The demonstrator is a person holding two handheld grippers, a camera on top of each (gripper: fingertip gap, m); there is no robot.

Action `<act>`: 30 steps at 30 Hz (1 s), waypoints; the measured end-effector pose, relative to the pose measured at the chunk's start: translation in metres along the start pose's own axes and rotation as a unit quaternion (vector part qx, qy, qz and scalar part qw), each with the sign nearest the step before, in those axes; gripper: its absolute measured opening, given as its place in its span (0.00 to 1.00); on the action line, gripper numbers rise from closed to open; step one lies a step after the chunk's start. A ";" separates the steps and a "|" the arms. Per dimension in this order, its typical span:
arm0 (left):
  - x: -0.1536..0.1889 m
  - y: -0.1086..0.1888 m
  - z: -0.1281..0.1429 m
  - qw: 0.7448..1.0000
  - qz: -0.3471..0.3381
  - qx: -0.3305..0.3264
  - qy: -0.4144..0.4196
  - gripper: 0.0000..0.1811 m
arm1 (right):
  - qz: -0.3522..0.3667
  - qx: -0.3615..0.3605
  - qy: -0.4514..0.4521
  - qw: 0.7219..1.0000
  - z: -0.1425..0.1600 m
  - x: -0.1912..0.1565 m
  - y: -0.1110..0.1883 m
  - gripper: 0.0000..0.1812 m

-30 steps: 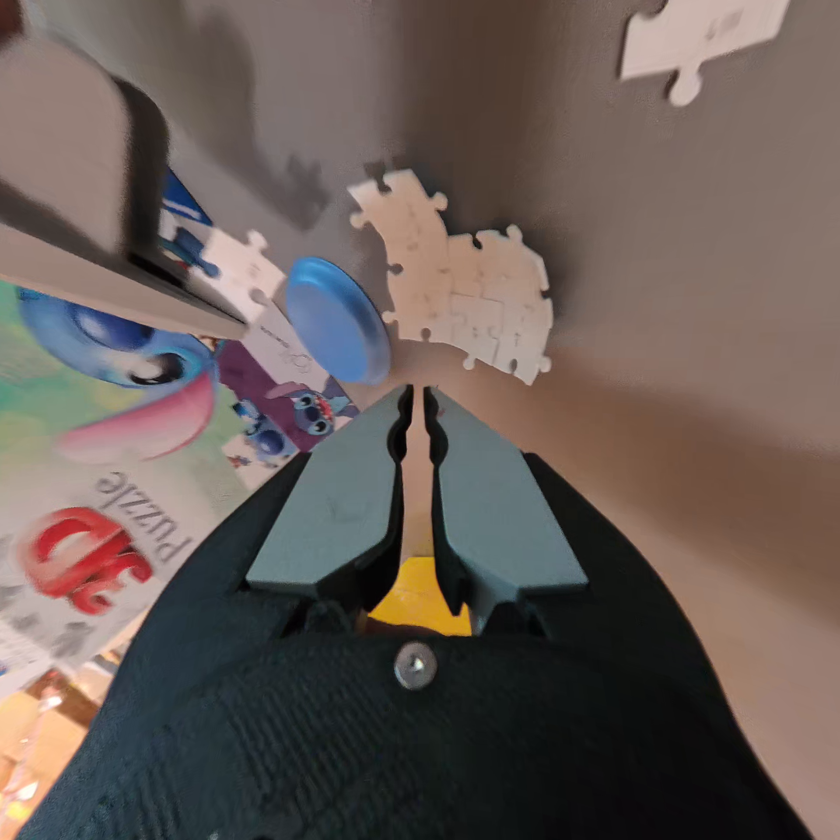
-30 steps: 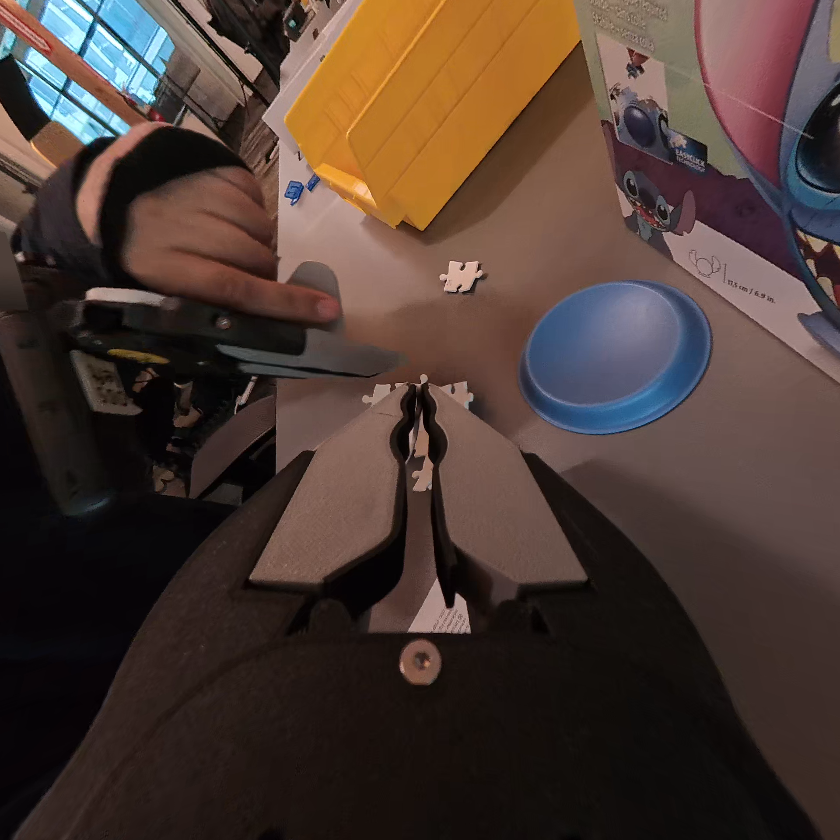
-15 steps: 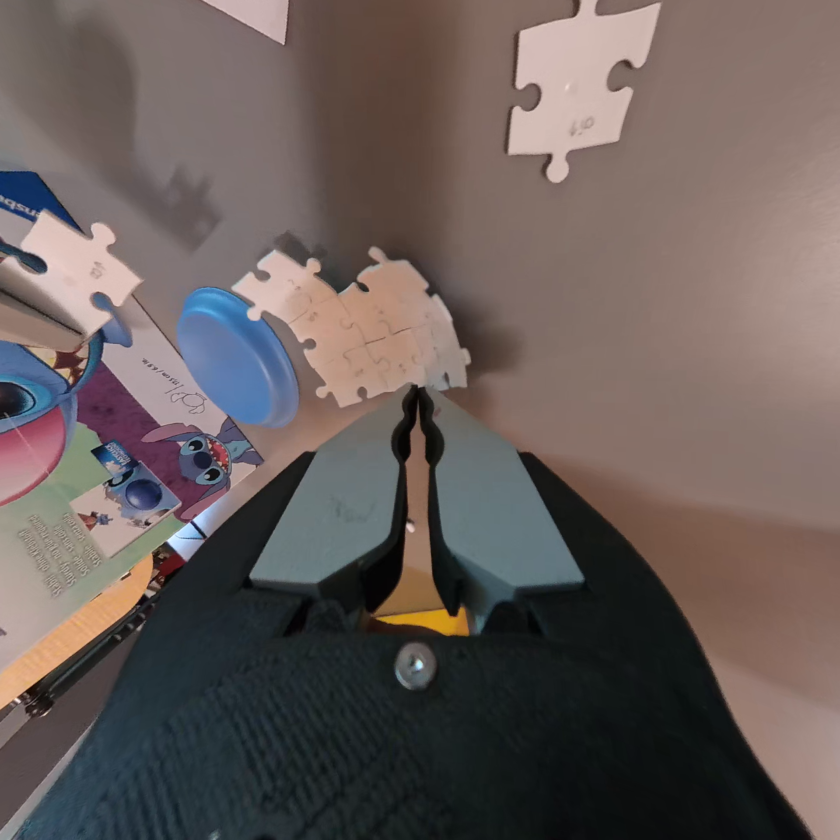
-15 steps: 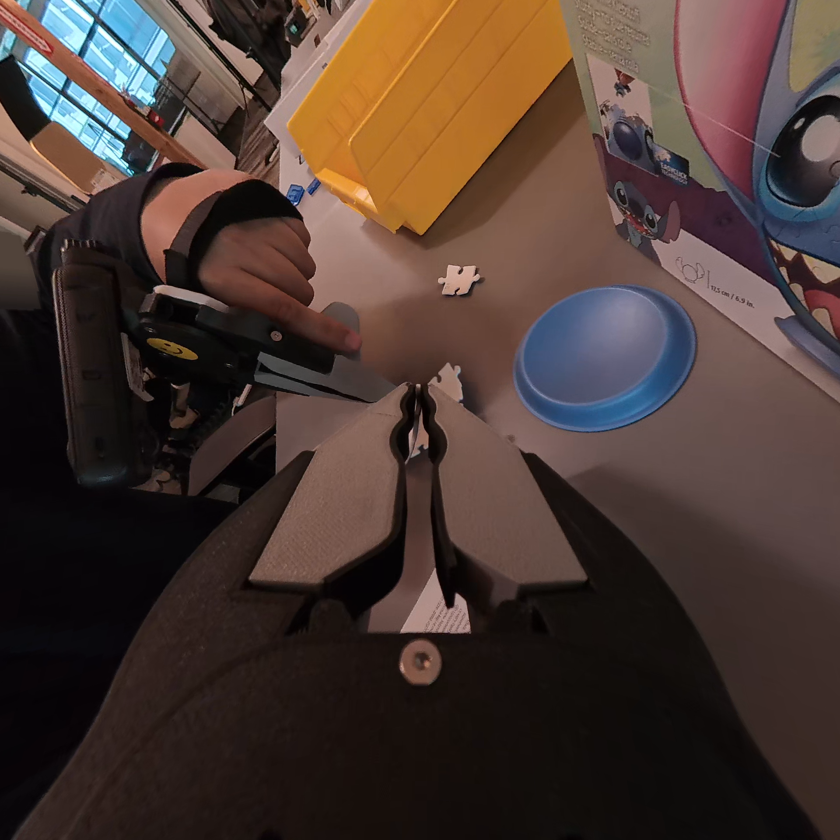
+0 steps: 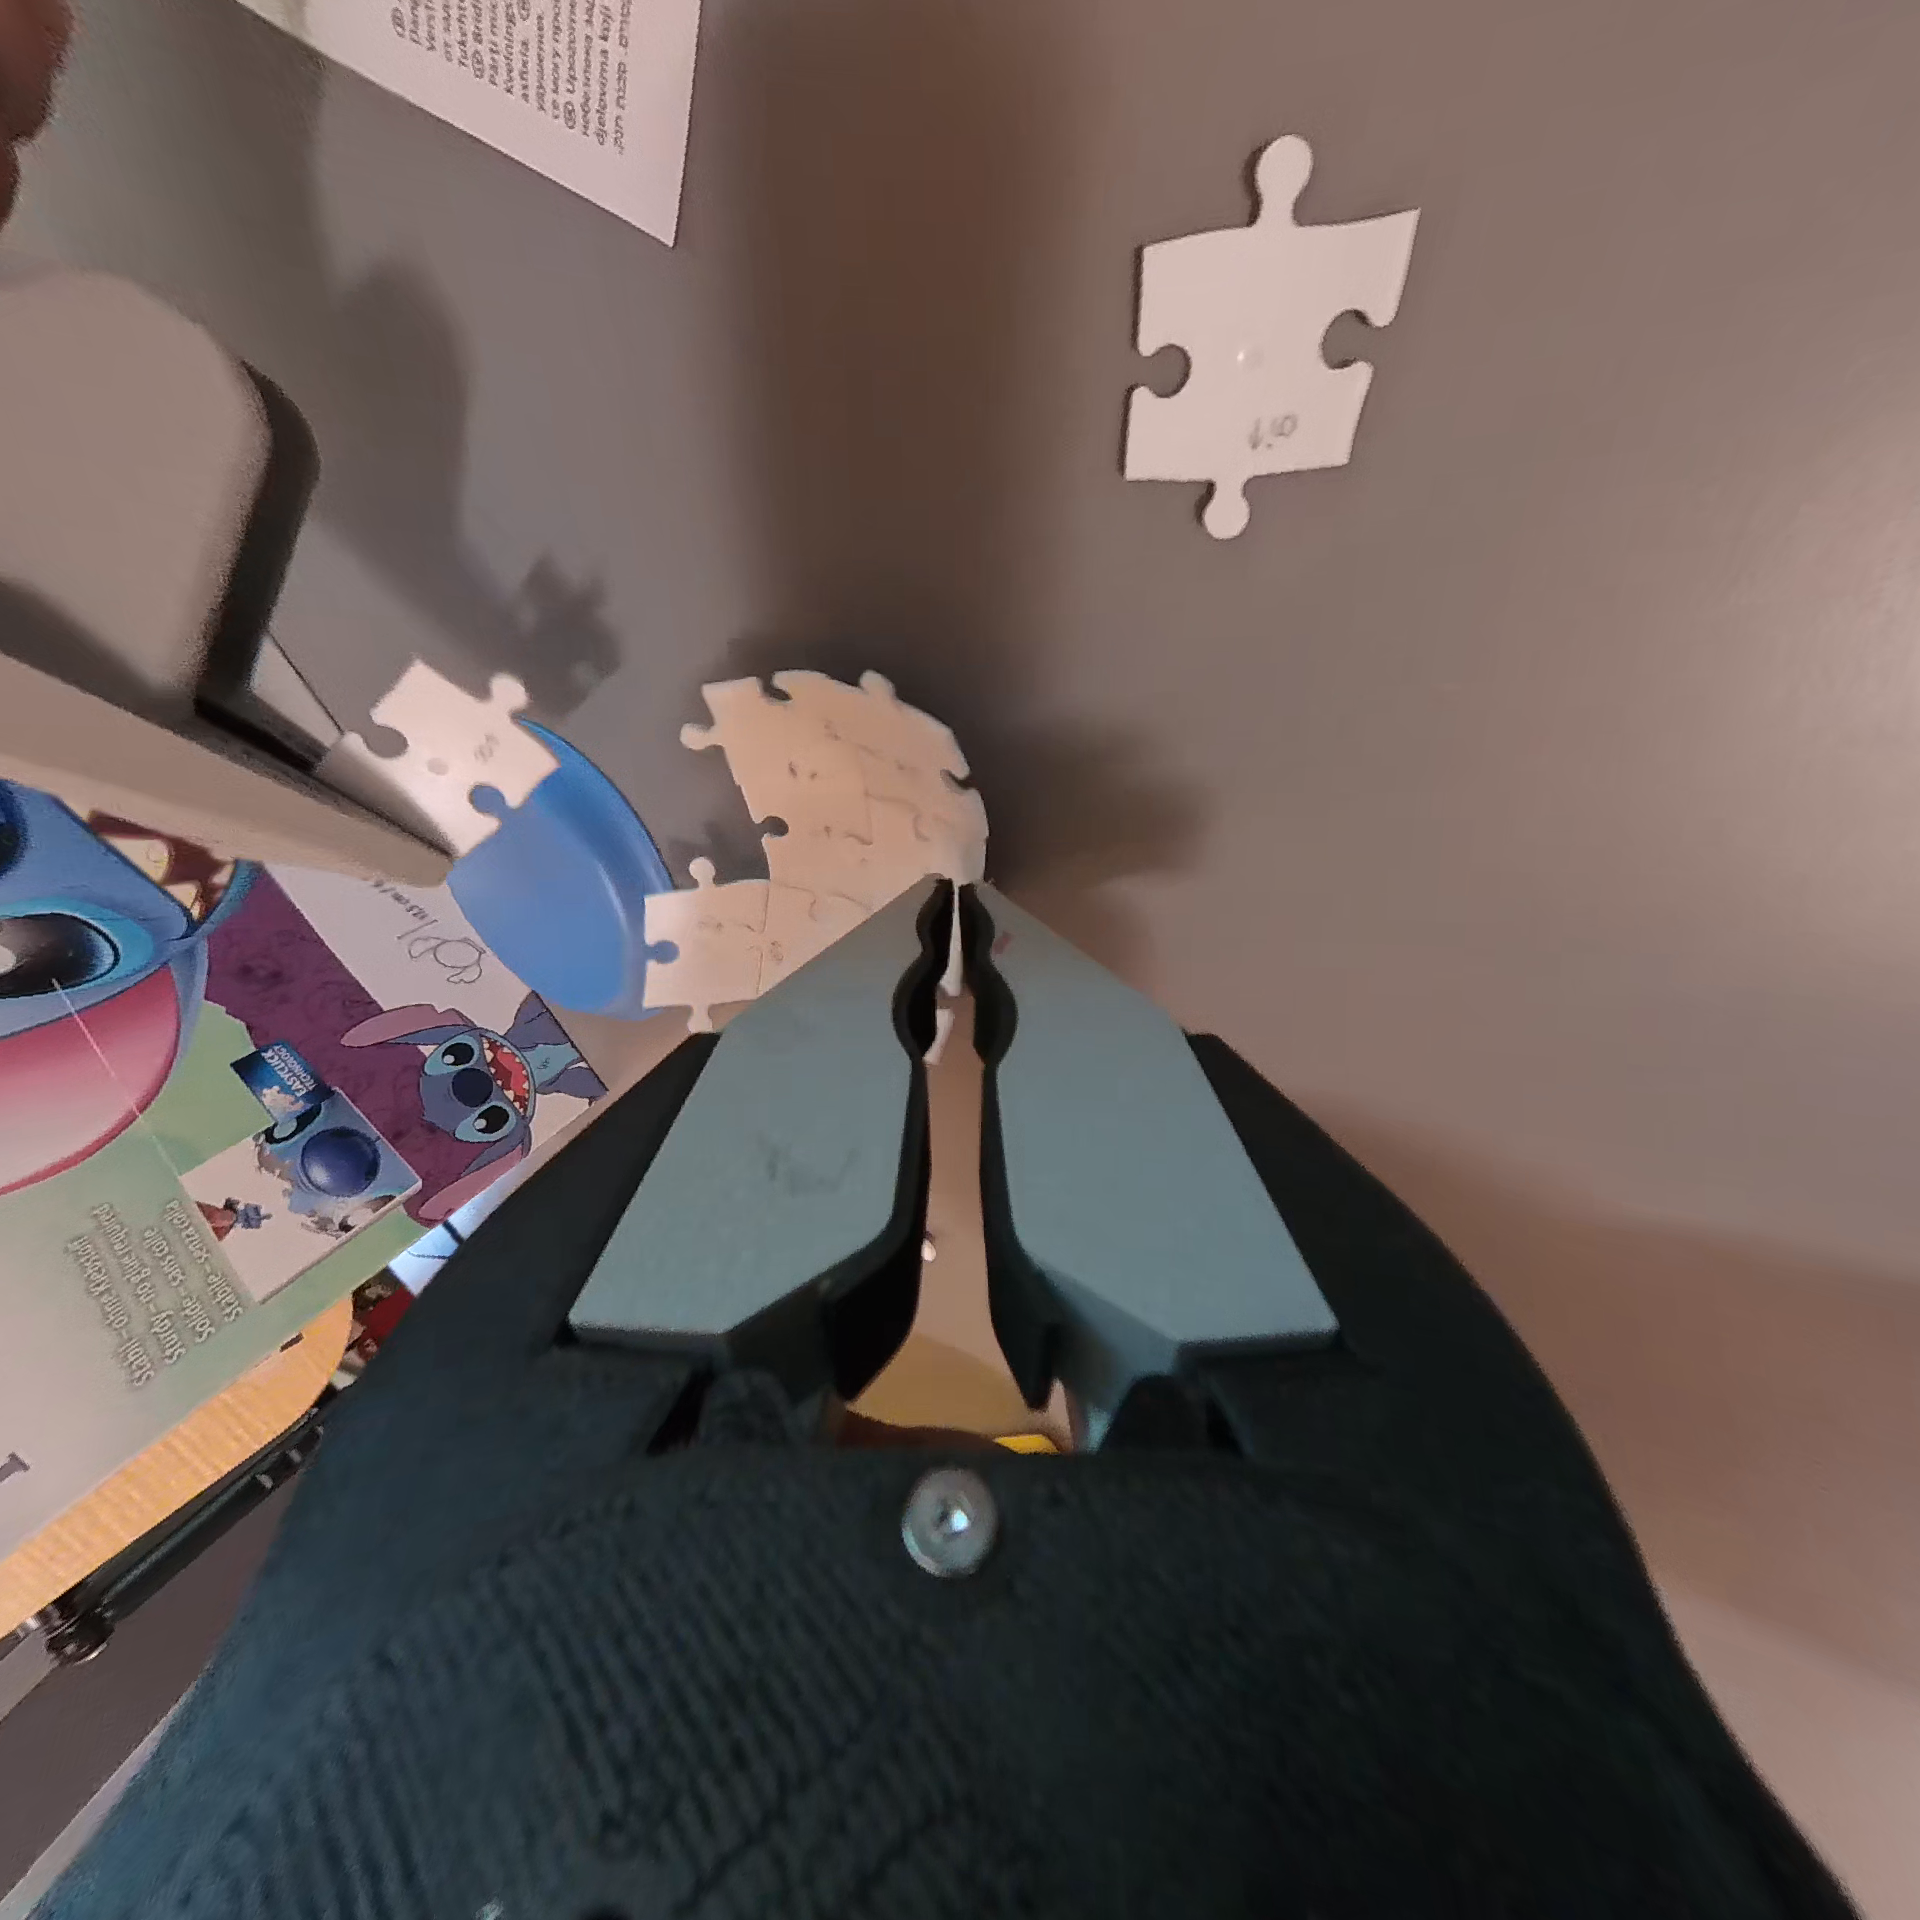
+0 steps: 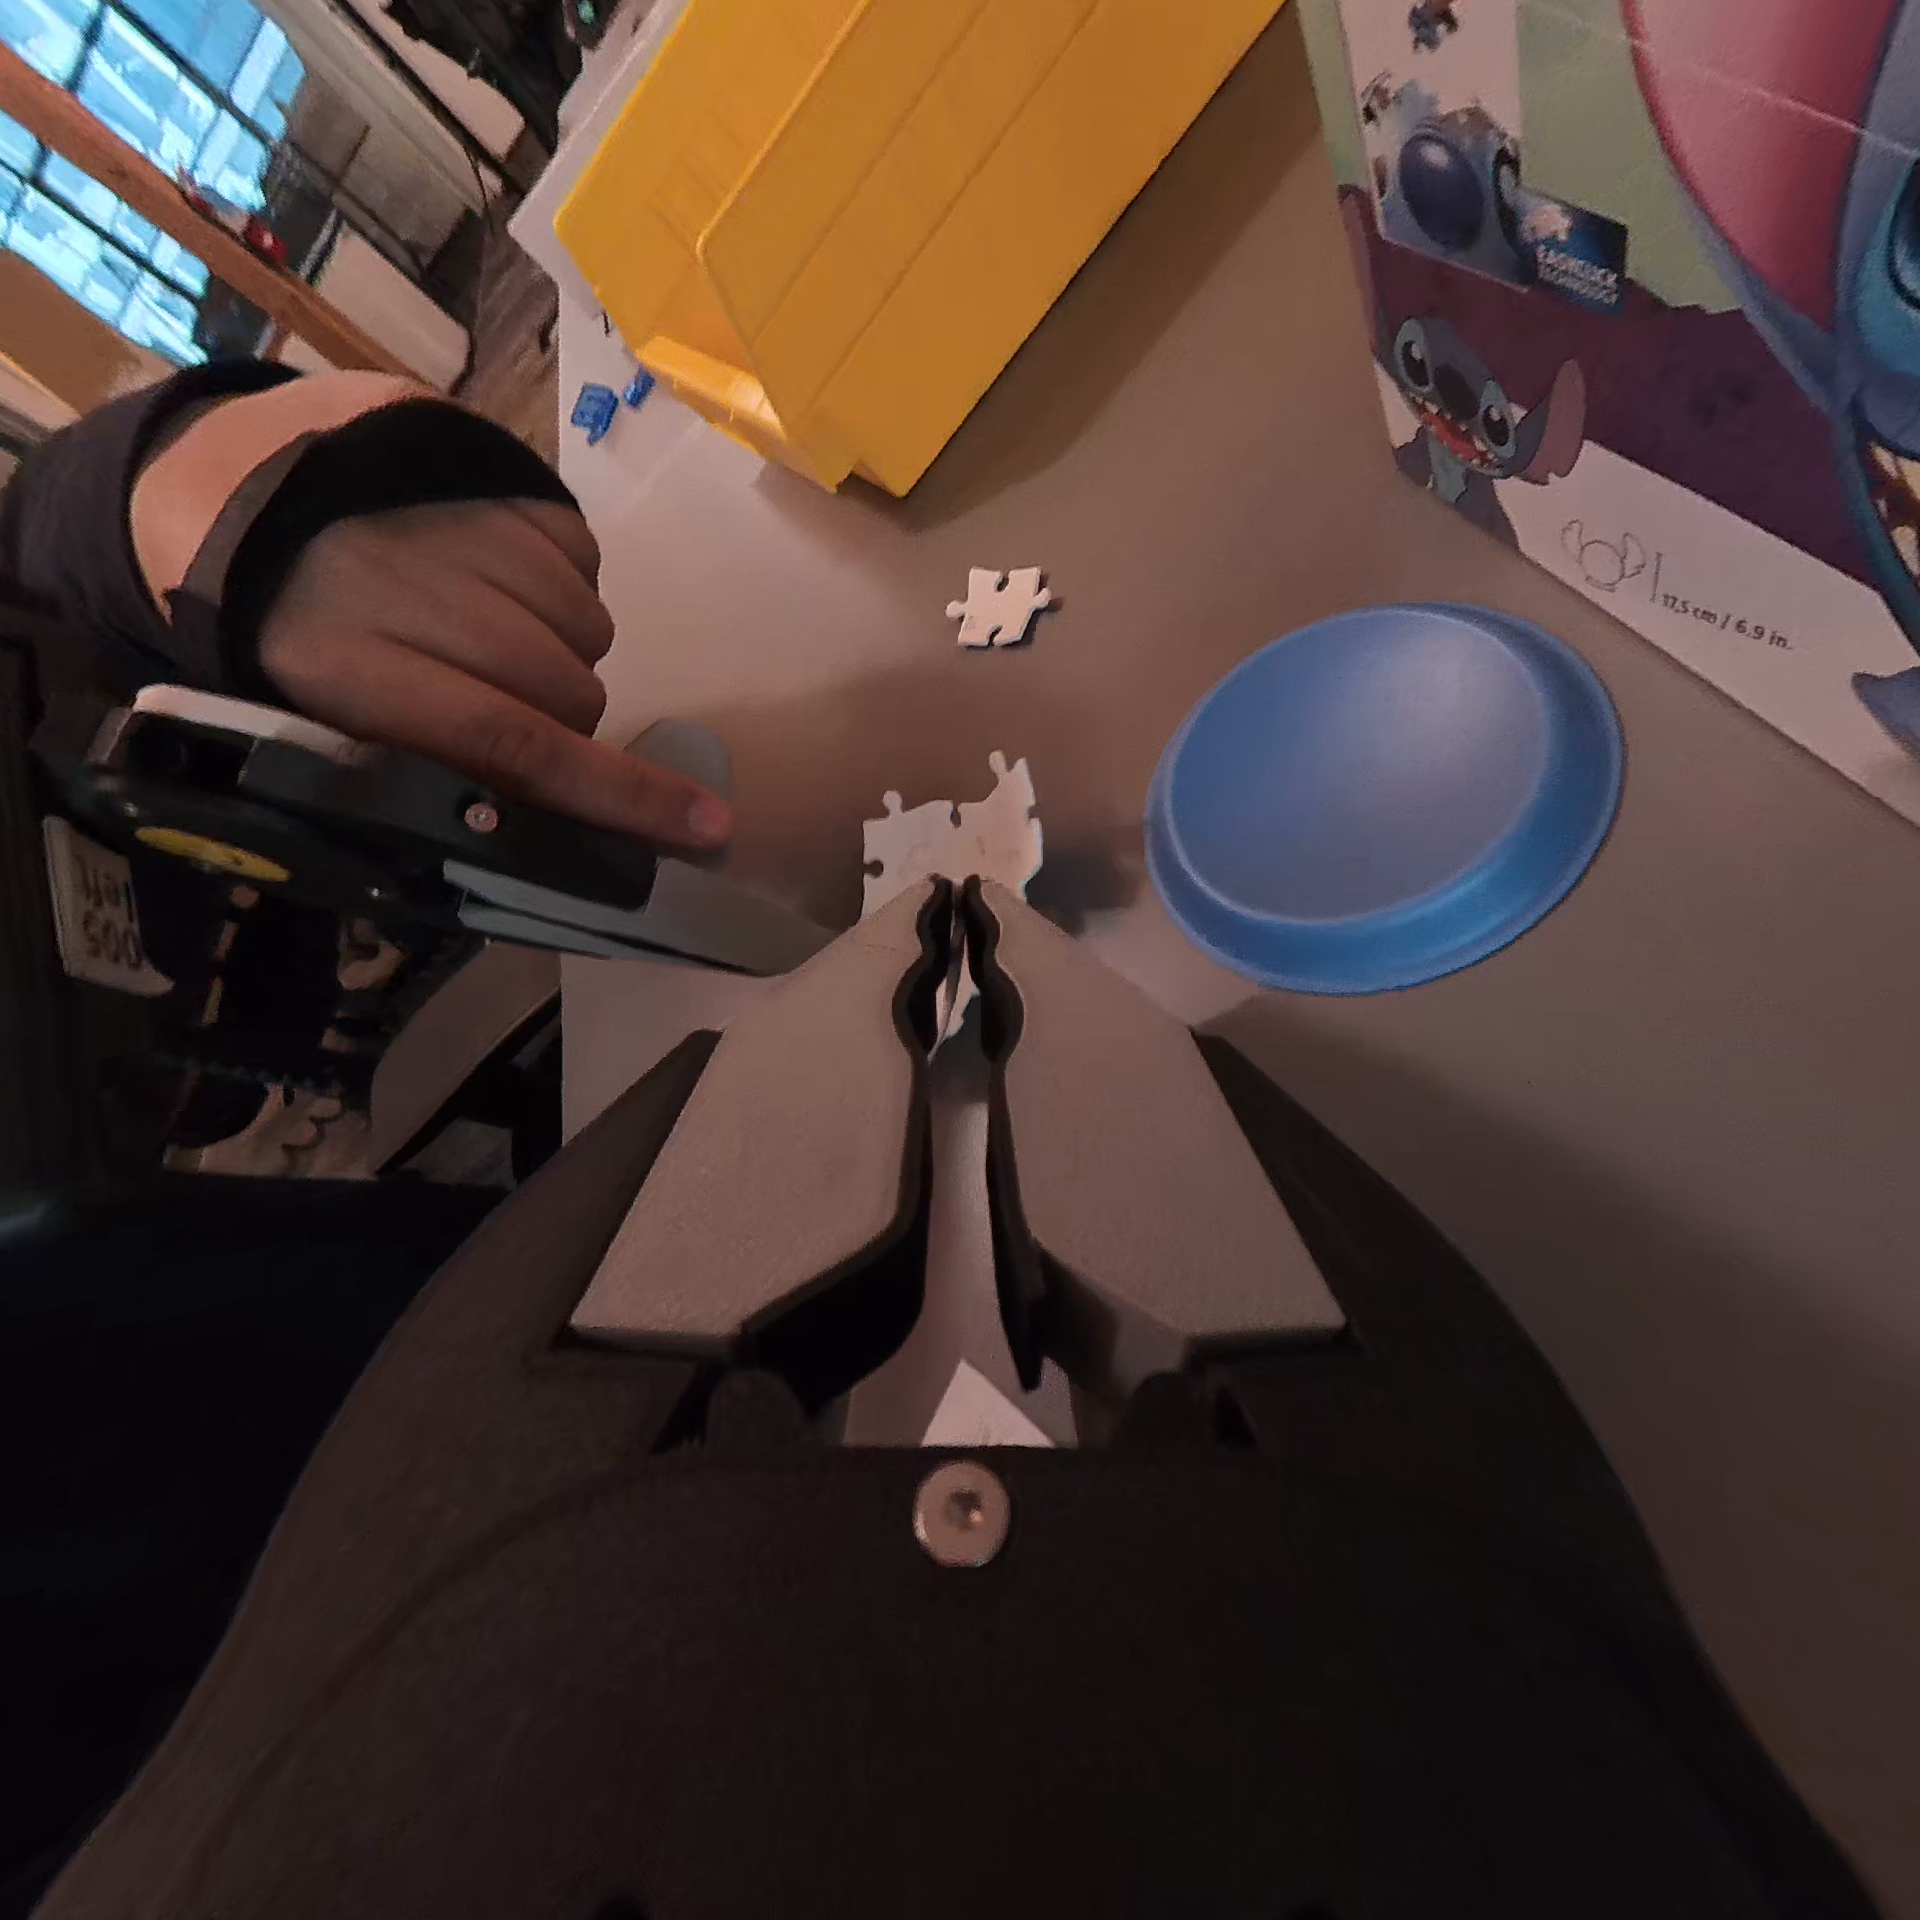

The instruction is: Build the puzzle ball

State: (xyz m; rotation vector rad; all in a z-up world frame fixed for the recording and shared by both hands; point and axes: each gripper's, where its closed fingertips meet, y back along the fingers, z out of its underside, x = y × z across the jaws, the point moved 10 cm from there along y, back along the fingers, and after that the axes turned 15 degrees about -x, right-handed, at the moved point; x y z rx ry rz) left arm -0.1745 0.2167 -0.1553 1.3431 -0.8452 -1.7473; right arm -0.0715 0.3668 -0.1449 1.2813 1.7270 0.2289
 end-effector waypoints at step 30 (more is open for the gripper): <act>-0.005 0.009 0.022 0.990 -0.049 0.074 0.111 0.04 | -0.027 0.030 0.000 0.999 -0.002 0.007 -0.028 0.00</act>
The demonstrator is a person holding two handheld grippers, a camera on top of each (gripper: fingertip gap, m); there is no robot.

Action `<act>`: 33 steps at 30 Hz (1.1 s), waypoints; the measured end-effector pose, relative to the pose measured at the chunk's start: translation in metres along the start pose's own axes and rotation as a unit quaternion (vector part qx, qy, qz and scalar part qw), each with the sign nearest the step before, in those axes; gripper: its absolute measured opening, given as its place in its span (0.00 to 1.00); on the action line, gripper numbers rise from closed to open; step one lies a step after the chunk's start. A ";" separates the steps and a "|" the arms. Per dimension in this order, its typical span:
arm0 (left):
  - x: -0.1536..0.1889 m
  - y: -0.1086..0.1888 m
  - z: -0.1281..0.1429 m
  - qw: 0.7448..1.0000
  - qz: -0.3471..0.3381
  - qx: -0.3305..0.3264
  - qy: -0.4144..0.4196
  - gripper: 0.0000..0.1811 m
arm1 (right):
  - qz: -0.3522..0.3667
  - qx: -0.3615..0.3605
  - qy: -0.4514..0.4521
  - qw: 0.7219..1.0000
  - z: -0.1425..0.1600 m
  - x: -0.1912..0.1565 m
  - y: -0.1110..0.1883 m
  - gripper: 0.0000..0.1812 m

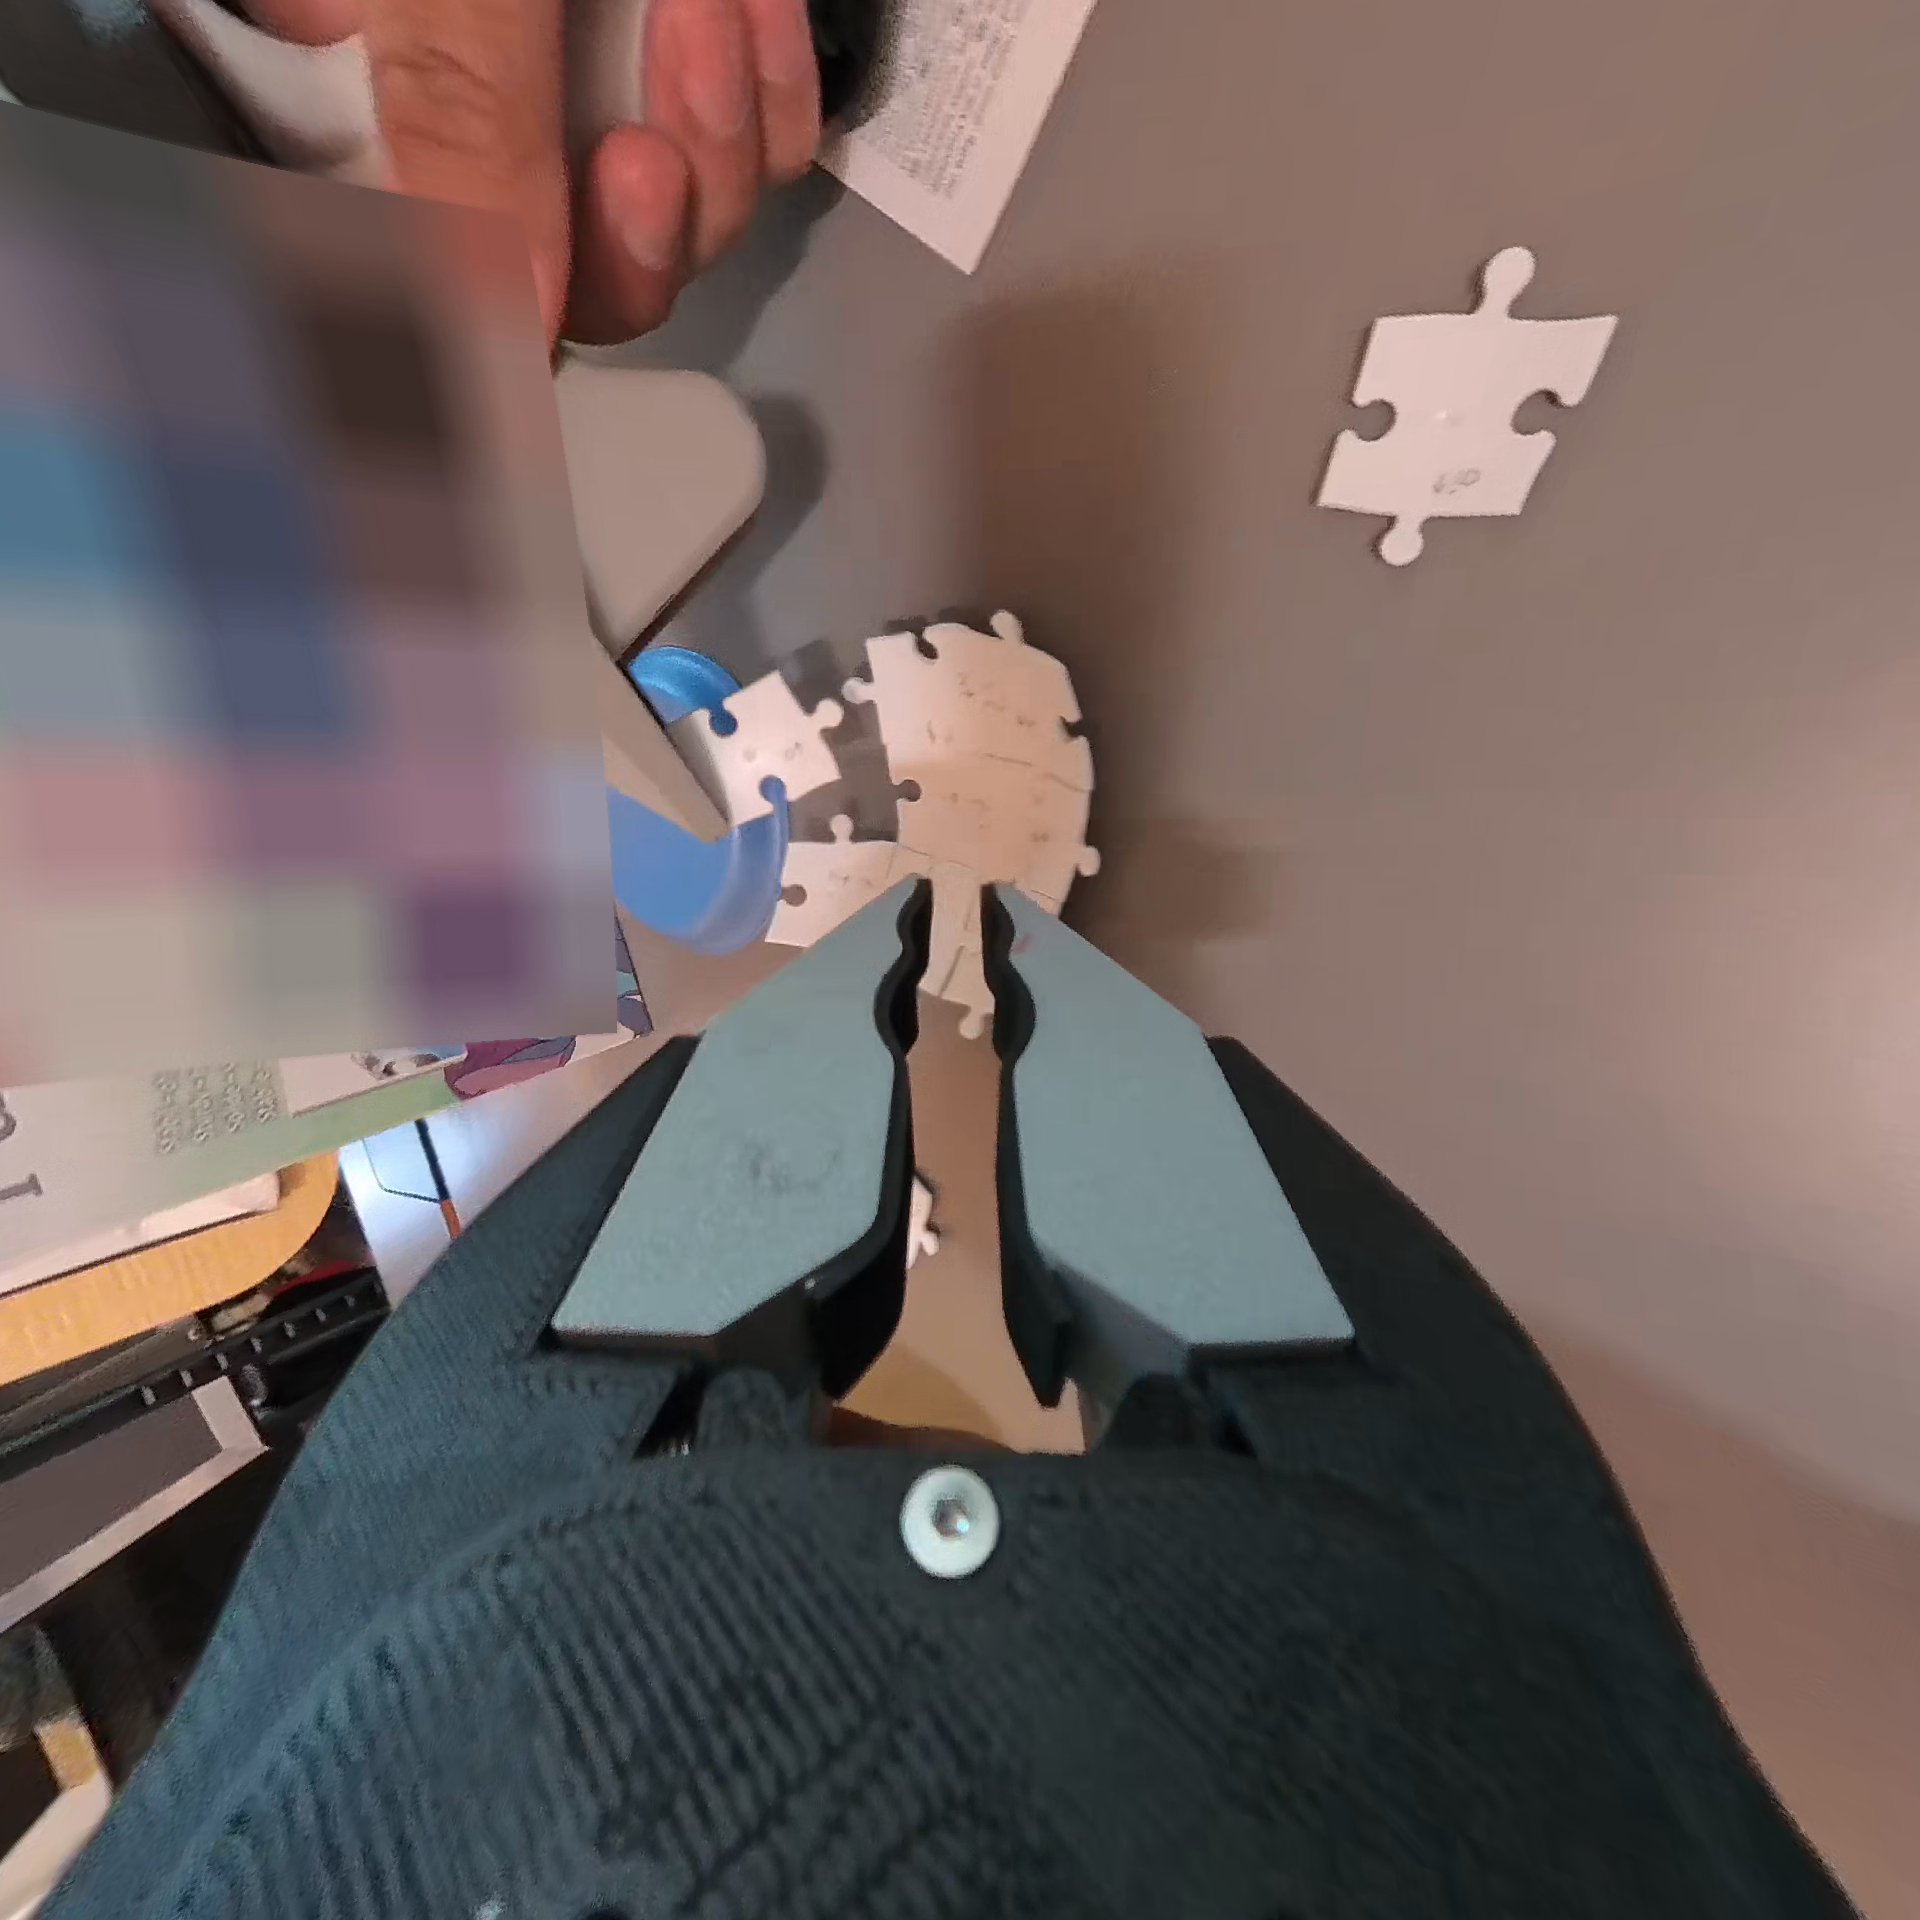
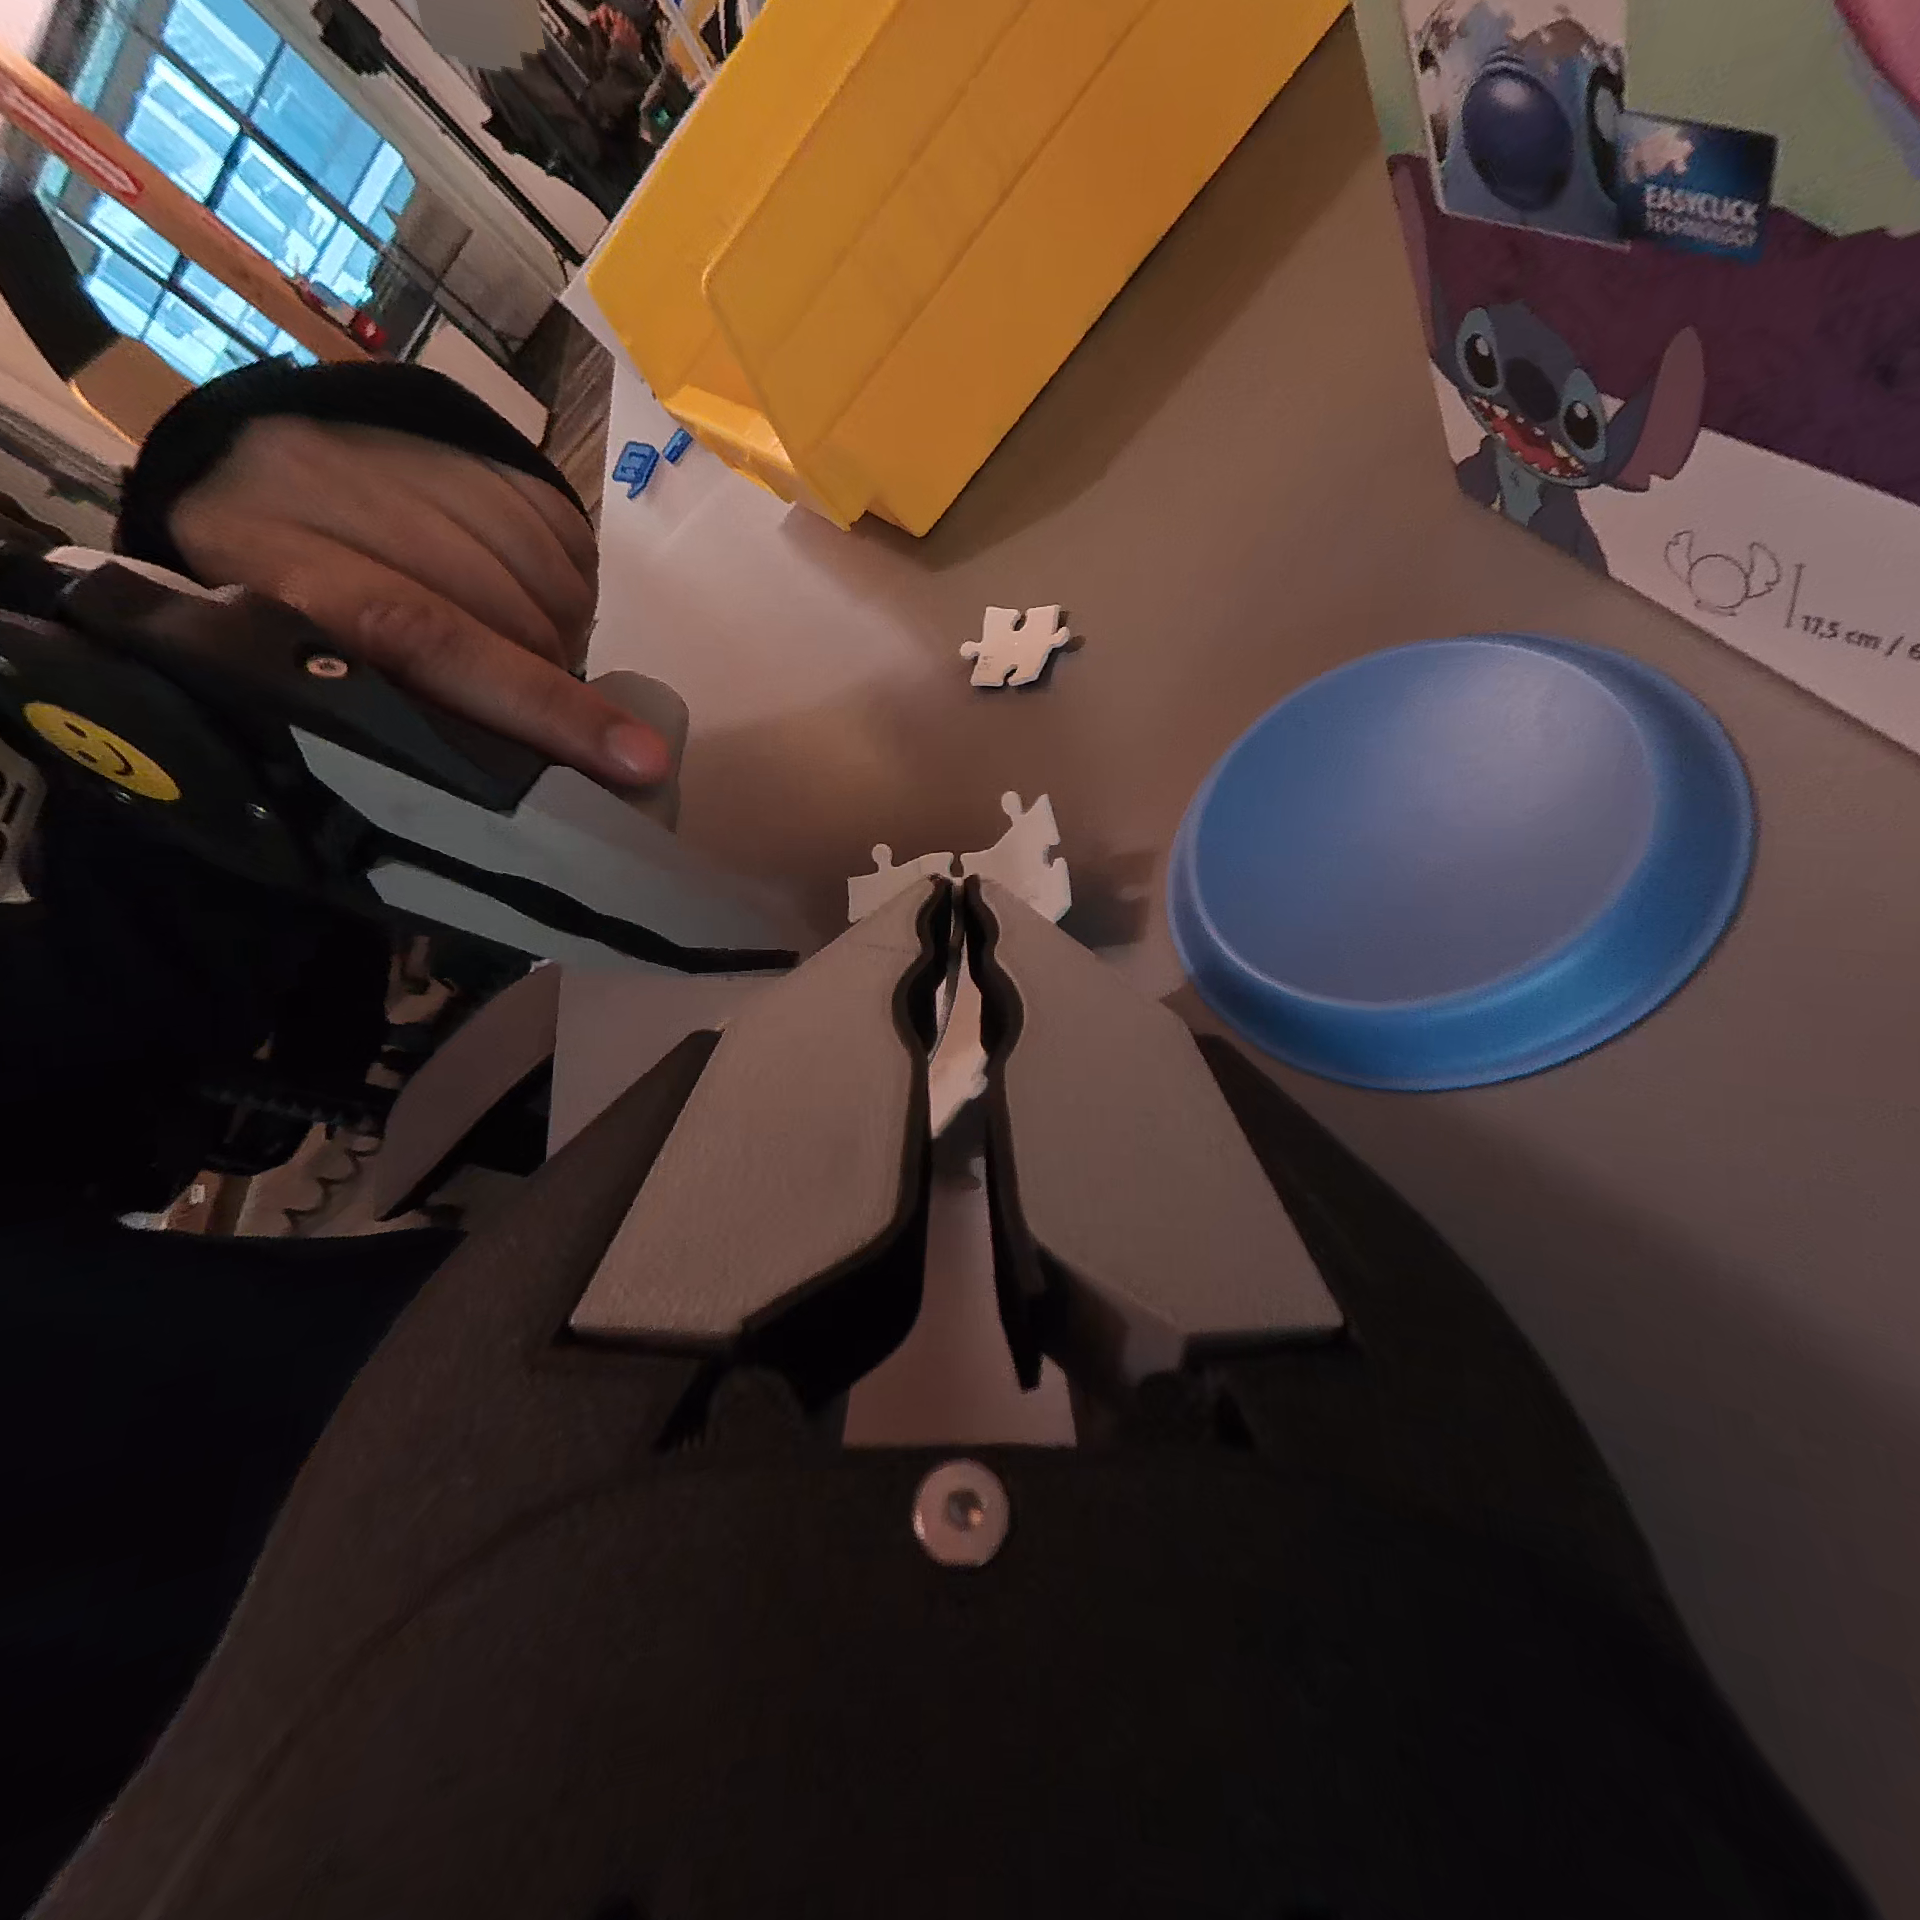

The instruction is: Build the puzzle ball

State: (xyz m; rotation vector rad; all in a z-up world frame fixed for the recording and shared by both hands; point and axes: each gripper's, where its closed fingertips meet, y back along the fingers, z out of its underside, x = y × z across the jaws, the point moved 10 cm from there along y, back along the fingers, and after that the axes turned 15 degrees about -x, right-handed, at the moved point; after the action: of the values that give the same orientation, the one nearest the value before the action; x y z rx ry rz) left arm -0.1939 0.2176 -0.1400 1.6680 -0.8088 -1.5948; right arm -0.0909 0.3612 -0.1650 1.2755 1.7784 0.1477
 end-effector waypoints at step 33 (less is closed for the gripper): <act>-0.010 -0.030 -0.013 0.968 0.115 -0.078 0.209 0.01 | 0.045 0.025 -0.016 0.999 -0.001 0.002 -0.005 0.00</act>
State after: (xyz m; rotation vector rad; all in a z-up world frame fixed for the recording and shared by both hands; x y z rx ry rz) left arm -0.1822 0.2441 -0.1585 1.6491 -0.6124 -1.0677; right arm -0.0952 0.3613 -0.1684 1.3872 1.7077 0.1333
